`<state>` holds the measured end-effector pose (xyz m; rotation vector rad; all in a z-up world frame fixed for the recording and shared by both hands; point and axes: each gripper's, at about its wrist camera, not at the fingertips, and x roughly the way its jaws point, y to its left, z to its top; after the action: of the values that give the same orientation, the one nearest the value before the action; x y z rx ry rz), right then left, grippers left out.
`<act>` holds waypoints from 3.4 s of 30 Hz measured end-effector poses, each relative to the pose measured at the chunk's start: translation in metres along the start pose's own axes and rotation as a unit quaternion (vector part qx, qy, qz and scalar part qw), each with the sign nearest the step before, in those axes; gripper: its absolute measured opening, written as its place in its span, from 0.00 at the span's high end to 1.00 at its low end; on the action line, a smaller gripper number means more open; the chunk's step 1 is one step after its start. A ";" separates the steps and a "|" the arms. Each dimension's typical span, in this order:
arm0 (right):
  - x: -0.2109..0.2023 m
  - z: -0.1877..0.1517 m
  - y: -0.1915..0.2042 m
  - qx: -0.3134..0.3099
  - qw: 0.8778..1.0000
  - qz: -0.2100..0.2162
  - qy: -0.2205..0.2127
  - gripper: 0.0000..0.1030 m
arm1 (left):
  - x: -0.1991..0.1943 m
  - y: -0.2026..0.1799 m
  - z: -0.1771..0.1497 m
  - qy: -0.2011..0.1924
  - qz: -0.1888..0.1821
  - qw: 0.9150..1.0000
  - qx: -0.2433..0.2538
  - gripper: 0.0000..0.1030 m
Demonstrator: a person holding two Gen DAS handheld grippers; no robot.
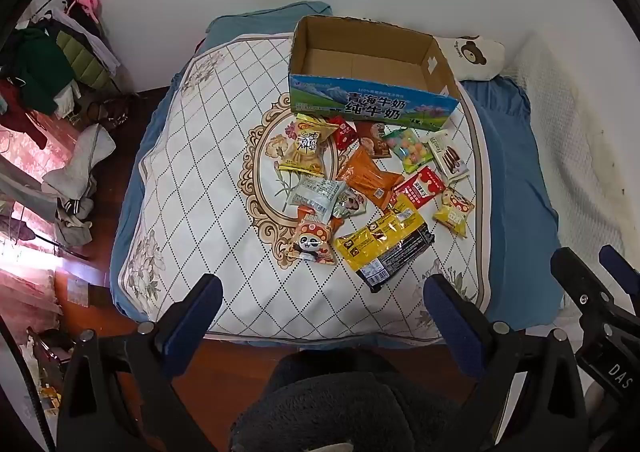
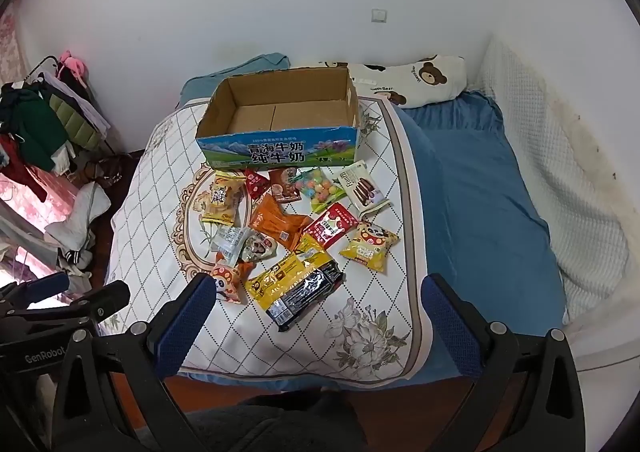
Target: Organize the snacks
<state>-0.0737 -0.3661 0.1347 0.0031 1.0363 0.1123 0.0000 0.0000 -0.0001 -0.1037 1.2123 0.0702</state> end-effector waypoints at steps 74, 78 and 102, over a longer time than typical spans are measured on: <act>-0.033 -0.005 0.008 0.001 1.000 0.000 -0.014 0.00 | -0.010 -0.004 0.001 -0.013 -0.004 1.000 0.000 0.00; -0.034 -0.004 0.008 0.002 1.000 0.000 -0.013 0.00 | -0.010 -0.005 0.001 -0.014 -0.004 1.000 0.002 0.00; 0.007 0.002 -0.002 0.048 0.999 0.016 0.013 0.00 | 0.005 0.001 0.019 -0.022 0.026 0.999 -0.013 0.00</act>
<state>-0.0683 -0.3677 0.1291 0.1061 1.0667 0.0920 0.0188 0.0032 0.0021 -0.0924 1.1695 0.1330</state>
